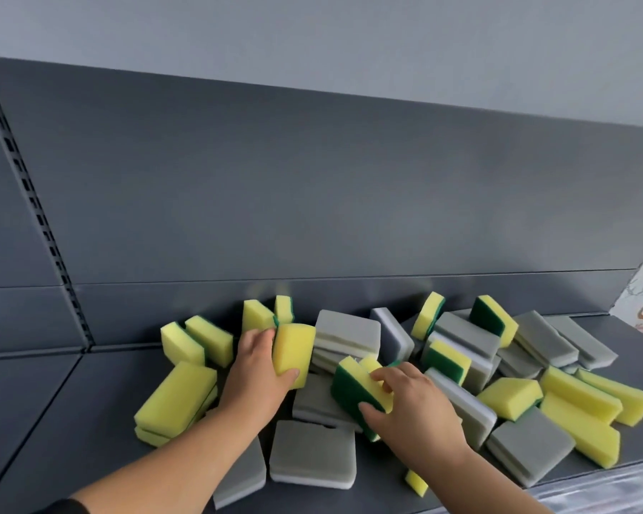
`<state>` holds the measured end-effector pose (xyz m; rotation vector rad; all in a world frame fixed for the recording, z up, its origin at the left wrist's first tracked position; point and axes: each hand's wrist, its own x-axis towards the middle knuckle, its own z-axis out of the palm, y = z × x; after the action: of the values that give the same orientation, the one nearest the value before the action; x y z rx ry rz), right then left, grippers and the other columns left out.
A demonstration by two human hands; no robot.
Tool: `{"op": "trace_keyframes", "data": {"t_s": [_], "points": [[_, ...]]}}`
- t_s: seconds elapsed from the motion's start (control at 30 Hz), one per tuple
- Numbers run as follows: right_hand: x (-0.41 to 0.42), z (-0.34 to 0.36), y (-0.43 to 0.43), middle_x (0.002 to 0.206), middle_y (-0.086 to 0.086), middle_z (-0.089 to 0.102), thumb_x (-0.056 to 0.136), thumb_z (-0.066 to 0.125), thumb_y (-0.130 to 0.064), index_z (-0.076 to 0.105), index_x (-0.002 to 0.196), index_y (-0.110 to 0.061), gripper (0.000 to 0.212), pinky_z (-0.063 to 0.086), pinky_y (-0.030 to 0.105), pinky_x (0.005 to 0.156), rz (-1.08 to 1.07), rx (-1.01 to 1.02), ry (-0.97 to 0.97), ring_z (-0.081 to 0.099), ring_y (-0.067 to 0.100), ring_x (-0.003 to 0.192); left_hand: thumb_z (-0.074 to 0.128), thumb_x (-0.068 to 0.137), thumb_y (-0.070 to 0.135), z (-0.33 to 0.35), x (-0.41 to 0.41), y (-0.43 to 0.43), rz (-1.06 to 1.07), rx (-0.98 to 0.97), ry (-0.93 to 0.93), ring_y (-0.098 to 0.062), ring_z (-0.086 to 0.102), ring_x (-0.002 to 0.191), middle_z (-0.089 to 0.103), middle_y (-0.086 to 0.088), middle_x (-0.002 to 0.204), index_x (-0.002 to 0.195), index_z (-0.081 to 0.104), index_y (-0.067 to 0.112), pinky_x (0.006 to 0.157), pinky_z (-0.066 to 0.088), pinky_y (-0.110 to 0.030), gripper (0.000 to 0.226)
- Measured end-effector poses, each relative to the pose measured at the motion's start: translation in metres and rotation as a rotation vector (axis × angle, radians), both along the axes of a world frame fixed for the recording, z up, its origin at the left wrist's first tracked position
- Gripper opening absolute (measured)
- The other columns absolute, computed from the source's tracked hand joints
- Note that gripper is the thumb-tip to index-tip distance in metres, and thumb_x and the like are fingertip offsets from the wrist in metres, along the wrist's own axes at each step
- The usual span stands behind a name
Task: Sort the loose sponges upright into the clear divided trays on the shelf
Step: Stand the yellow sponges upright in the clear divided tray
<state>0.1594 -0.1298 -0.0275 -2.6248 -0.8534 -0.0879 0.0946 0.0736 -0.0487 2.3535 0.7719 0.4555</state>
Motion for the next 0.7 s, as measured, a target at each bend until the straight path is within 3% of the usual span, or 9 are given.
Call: {"op": "trace_keyframes", "data": {"t_s": [0.13,0.27,0.37,0.57,0.7], "points": [[0.007,0.002,-0.003,0.097,-0.017,0.052,0.083,0.064,-0.045,0.057,0.125,-0.03,0.045,0.04,0.012,0.073,-0.019,0.197,0.042,0.052,0.002,0.085,0.071,0.081,0.032,0.007,-0.008,-0.008,0.047,-0.061,-0.133,-0.019,0.053,0.112,0.048,0.002,0.131,0.134,0.046,0.017,0.094,0.045,-0.032,0.06],[0.018,0.008,-0.005,0.095,-0.014,0.058,0.081,0.071,-0.034,0.061,0.121,-0.025,0.043,0.039,0.003,0.067,-0.017,0.447,0.084,0.053,-0.005,0.085,0.07,0.081,0.029,0.022,-0.024,-0.031,0.134,-0.219,-0.275,-0.009,0.061,0.092,0.064,0.011,0.102,0.114,0.055,0.028,0.078,0.051,-0.028,0.036],[0.024,0.013,-0.002,0.093,-0.013,0.056,0.08,0.072,-0.03,0.063,0.116,-0.024,0.037,0.039,0.005,0.065,0.053,0.524,0.055,0.055,-0.002,0.084,0.069,0.083,0.029,0.028,-0.034,-0.055,0.193,-0.417,-0.334,-0.007,0.063,0.09,0.066,0.012,0.096,0.103,0.057,0.031,0.08,0.054,-0.031,0.024],[0.024,0.004,0.002,0.105,-0.008,0.058,0.086,0.067,-0.024,0.063,0.104,-0.019,0.019,0.049,0.021,0.076,0.274,0.472,0.031,0.055,0.005,0.08,0.069,0.081,0.037,0.018,-0.033,-0.095,0.236,-0.699,-0.318,-0.011,0.065,0.096,0.07,0.009,0.102,0.108,0.06,0.03,0.09,0.054,-0.041,0.029],[0.015,-0.002,-0.002,0.107,-0.01,0.062,0.085,0.069,-0.021,0.058,0.124,-0.02,0.041,0.049,0.023,0.085,0.375,0.489,0.158,0.06,0.008,0.09,0.066,0.065,0.051,0.007,-0.033,-0.107,0.318,-0.793,-0.308,-0.019,0.064,0.099,0.068,0.003,0.104,0.104,0.057,0.03,0.093,0.051,-0.046,0.046]]}}
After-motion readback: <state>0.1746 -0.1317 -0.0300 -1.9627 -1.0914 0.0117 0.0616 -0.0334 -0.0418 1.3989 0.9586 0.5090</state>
